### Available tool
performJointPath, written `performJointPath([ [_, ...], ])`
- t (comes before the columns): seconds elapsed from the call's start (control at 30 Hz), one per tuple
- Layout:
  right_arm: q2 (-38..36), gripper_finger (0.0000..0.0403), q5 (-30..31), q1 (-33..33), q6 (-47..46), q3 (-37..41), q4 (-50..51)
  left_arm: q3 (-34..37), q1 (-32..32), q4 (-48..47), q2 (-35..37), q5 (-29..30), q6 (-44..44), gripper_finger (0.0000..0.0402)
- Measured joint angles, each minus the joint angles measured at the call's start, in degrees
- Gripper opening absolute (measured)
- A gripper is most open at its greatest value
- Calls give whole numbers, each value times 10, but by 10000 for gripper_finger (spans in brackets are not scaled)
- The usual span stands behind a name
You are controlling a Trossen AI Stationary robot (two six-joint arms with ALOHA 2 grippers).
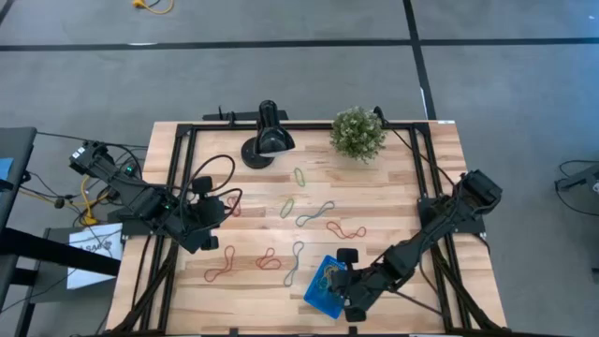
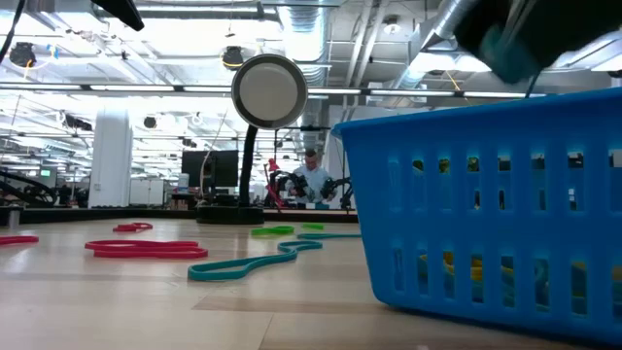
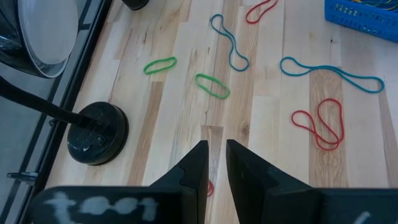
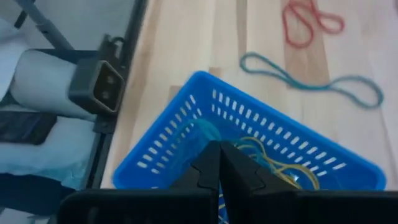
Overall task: Pick and place items into bin
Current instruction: Put the blue rubber band into the blue bin
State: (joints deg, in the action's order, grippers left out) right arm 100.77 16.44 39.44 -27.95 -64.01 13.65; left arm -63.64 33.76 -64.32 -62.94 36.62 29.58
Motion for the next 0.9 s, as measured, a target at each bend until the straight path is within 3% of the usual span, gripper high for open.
performJointPath([
  [0.17, 15, 19, -23, -32, -73, 0, 32, 0, 0, 0, 0, 0, 0, 46],
  [0.4, 16, 65, -64, -56, -81, 0, 49, 0, 0, 12, 0, 7, 0, 46],
  [0.63, 16, 77, -67, -60, -71, 0, 52, 0, 0, 18, 0, 46, 1, 46],
  [0.9, -34, 61, -3, -75, -6, 0, 82, 0, -25, 108, 0, 33, -26, 46],
])
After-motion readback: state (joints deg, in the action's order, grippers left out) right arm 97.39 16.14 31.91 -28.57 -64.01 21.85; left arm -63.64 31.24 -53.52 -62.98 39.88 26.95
